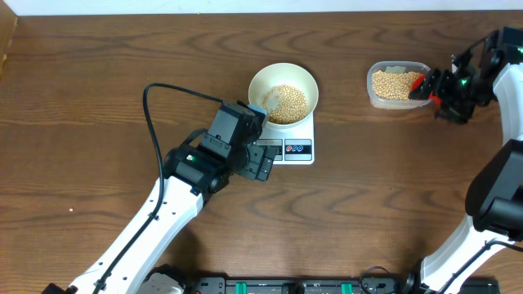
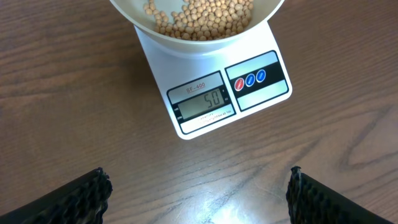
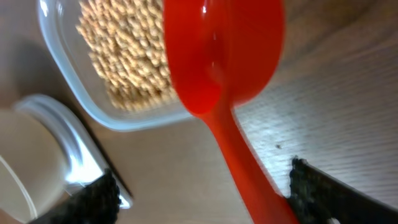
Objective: Scoop item into bowl and weigh 50g on scale
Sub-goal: 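Lower the scoop into the tub and lay it on the soybeans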
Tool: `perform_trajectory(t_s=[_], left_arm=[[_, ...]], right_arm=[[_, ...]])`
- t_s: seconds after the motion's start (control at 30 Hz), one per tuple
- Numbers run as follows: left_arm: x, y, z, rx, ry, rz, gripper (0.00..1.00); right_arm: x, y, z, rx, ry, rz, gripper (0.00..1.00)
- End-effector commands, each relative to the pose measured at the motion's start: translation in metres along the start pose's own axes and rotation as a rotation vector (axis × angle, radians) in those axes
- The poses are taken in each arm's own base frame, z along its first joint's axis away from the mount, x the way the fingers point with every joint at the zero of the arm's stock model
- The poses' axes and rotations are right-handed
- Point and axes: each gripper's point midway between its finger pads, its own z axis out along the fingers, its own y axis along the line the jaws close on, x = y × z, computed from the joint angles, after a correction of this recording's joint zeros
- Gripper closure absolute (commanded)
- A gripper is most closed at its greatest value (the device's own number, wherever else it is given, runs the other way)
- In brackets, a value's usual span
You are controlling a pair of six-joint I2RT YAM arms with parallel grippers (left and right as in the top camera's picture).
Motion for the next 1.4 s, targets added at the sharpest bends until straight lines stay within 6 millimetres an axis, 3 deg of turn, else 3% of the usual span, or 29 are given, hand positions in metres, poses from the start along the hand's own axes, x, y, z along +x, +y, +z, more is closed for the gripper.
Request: perform_trajectory(t_s=[0.0, 0.2, 0.7, 0.87, 1.07, 1.37], left_arm=[[-0.001, 0.004, -0.002, -0.017, -0.008, 0.0, 0.08], [-0.001, 0.004, -0.002, -0.017, -0.008, 0.0, 0.07], [-0.001, 0.004, -0.002, -0.017, -0.008, 0.0, 0.07], [-0.001, 0.004, -0.002, -0.017, -0.008, 0.0, 0.08], [-0.001, 0.004, -0.002, -0.017, -0.008, 0.0, 0.08], [-0.001, 0.004, -0.002, -0.017, -0.008, 0.0, 0.08]], right_arm=[[0.004, -0.004, -0.013, 0.008, -0.001, -0.066, 0.01], [0.004, -0.002, -0.017, -0.007, -0.002, -0.094, 0.01], [0.001, 0.058, 0.01, -0.061, -0.042, -0.14, 0.01], [0.01, 0.038, 0.014, 0.095, -0.019, -0.139, 0.01], [0.02, -0.006, 0.004, 0.33, 0.014, -0.106, 0.01], [0.008, -0.014, 0.001, 0.387, -0.036, -0.119, 0.01]])
